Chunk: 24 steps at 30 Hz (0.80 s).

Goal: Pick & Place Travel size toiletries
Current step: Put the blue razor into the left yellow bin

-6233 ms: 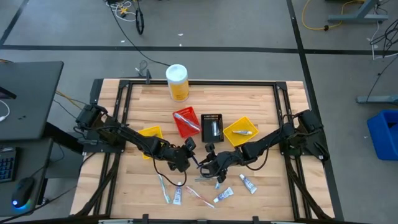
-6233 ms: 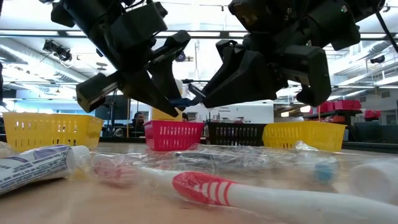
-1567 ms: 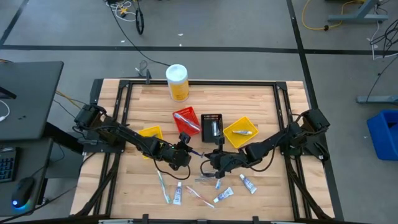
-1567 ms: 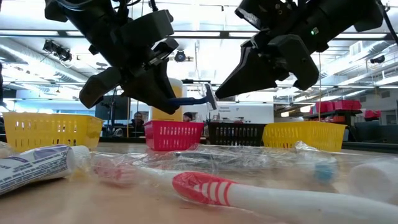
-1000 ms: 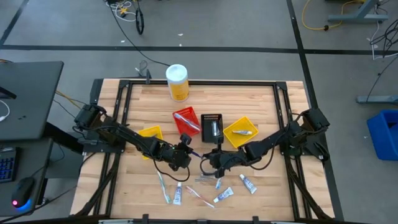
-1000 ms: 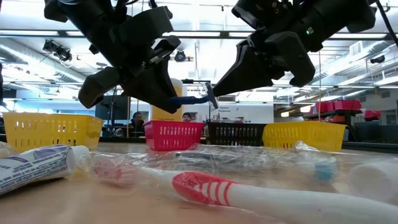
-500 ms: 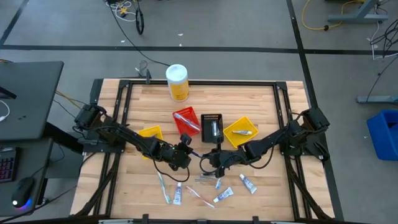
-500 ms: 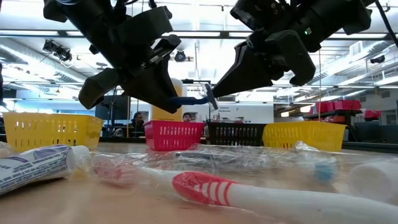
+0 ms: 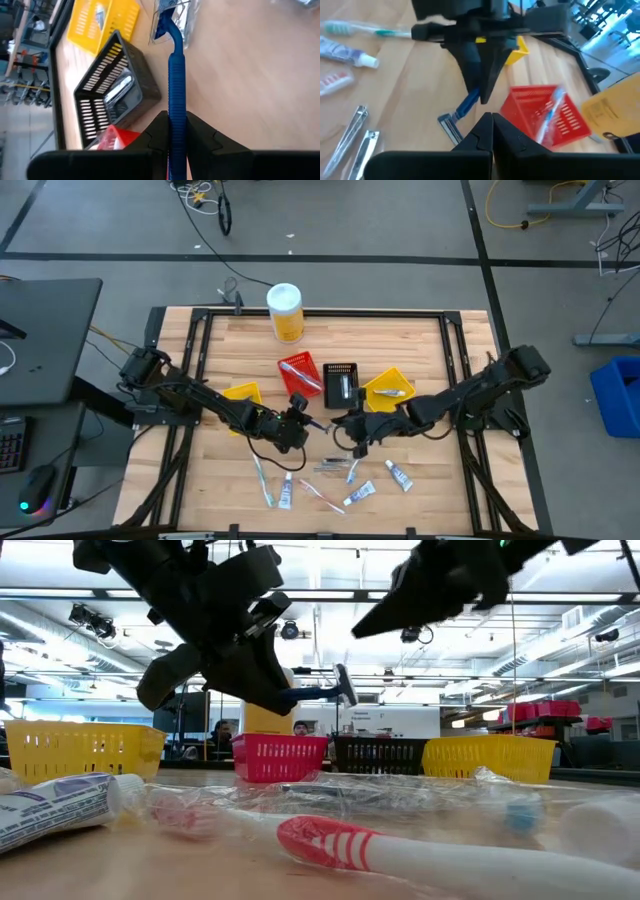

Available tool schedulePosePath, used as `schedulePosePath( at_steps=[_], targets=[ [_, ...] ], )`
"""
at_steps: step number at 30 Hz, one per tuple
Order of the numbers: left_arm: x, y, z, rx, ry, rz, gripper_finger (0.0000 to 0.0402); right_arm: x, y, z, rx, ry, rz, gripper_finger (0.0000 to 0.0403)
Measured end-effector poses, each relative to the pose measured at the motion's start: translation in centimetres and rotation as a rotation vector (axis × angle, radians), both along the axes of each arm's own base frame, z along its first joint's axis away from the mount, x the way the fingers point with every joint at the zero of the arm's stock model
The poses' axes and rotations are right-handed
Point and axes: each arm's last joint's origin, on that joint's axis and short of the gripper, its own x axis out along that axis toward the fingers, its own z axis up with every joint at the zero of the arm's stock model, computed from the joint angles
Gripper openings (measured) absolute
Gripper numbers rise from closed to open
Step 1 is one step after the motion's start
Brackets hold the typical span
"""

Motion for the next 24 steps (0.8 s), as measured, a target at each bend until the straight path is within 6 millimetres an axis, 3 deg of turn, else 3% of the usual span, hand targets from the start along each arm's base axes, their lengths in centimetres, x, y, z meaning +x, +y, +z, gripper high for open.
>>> schedulePosePath(
  at_steps=[5, 9, 16, 20, 24],
  targets=[
    [-0.6, 0.2, 1.0, 0.029, 0.023, 0.027, 0.0044, -1.9, -0.8, 2.3, 0.045, -0.011, -0.085, 0.0002],
    [-1.8, 0.5, 3.9, -0.030, 0.083, 0.048, 0.0044, -3.3, -1.3, 2.9, 0.090, 0.037, -0.131, 0.0002],
    [-6.7, 2.1, 8.7, -0.259, 0.388, 0.106, 0.0046, -3.9, -1.5, 2.8, 0.116, 0.091, -0.147, 0.0002],
    [-9.2, 2.8, 9.0, -0.261, 0.541, 0.106, 0.0044, -4.0, -1.4, 2.6, 0.129, 0.118, -0.122, 0.0002],
    [-10.8, 3.3, 7.5, -0.249, 0.674, 0.102, 0.0044, -4.1, -1.4, 2.6, 0.124, 0.129, -0.113, 0.0002]
  ],
)
